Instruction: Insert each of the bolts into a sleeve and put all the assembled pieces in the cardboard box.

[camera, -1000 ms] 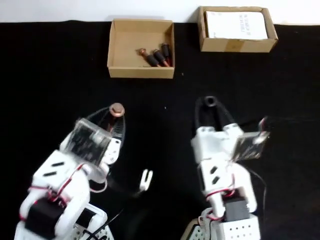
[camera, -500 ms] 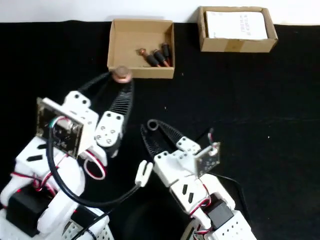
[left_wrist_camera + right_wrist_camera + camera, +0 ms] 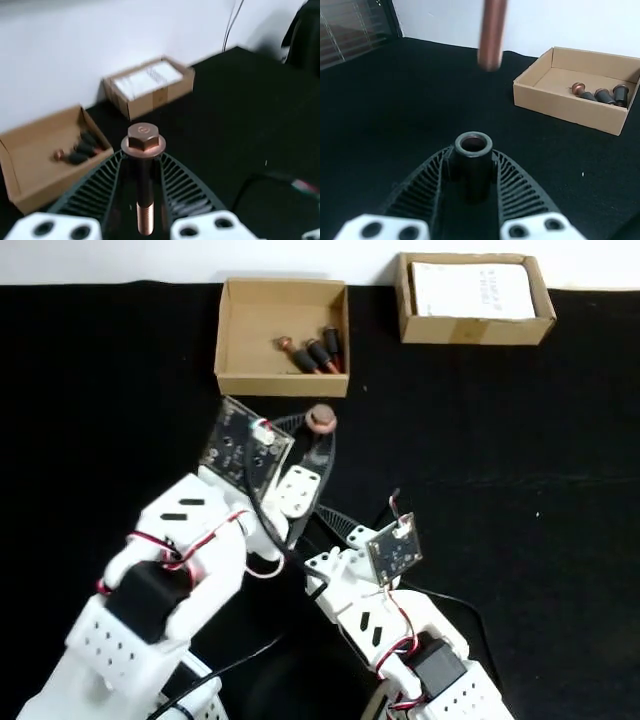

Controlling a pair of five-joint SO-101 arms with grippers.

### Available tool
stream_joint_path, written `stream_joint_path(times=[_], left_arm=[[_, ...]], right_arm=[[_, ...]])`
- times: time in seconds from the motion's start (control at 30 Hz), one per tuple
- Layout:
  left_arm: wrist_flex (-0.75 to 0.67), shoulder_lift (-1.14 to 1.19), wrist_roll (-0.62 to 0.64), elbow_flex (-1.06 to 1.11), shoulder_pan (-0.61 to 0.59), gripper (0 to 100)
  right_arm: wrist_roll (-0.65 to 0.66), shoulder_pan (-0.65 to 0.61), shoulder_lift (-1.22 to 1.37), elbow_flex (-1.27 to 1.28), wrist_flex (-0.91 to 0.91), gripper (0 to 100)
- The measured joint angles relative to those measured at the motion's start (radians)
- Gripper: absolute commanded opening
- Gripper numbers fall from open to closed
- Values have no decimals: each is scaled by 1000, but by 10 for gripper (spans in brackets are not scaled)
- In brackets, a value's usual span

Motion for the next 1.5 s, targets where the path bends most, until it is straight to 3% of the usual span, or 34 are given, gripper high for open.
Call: stream_joint_path(times=[0.3, 1.5], left_arm=[[-6, -23, 133, 60, -32, 10], [6, -120, 138, 232, -6, 10]], right_arm=[[0, 0, 0, 0, 0, 6], [0, 31, 0, 0, 0, 6]])
